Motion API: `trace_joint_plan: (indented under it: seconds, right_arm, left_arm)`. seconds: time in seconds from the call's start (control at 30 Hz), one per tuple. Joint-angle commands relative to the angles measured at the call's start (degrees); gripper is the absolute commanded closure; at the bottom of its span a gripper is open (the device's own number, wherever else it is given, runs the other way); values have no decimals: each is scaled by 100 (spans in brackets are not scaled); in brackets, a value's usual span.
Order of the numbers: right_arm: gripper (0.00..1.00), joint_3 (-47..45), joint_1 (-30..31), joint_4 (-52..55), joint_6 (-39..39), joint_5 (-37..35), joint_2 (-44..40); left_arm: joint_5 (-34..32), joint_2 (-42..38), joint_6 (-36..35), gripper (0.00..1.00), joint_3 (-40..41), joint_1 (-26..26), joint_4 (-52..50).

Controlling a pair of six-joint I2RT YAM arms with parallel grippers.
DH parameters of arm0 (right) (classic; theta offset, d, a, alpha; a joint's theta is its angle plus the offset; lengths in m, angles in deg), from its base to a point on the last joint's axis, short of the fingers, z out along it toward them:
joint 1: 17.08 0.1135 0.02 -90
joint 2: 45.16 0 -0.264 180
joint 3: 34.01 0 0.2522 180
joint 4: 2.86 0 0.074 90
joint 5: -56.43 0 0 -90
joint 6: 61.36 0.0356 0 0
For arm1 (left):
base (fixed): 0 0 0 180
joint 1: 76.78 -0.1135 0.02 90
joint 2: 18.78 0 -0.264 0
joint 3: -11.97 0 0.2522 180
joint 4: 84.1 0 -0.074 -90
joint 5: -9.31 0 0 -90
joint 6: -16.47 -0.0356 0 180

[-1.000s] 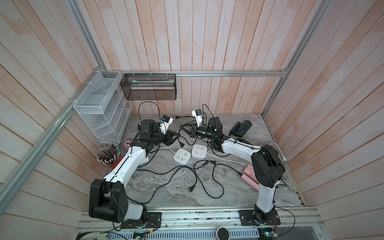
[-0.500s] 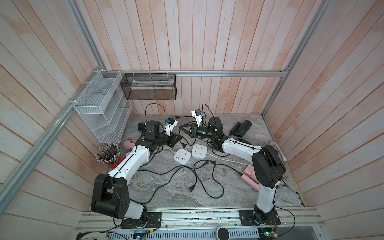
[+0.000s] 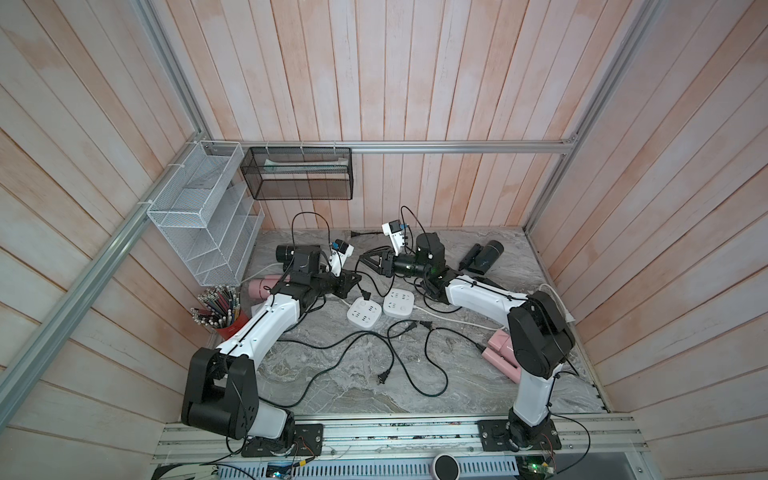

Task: Charge the blow dryers
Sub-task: Pick up the plug from the center of the board.

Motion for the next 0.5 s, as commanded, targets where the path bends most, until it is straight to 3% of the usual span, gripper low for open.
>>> trace_joint_plan:
  seconds: [0.0,0.2,0.33,0.47]
  right_arm:
    - [60,-305,-35,631,-617,-248,-569]
    - [51,-940,-32,1556,-1485,-465,-1077]
    - [59,-1034,-8,2051,-2127,-555,-1216]
    - [59,-823,116,2560,-2697,-695,-1065]
  left_arm:
    - [-52,-116,149,97,-23,-26,-17]
    - [188,-93,149,97,-203,-50,-362]
    - [325,-143,-40,97,-321,-71,-687]
    - [461,-130,-266,97,-515,-75,-1098]
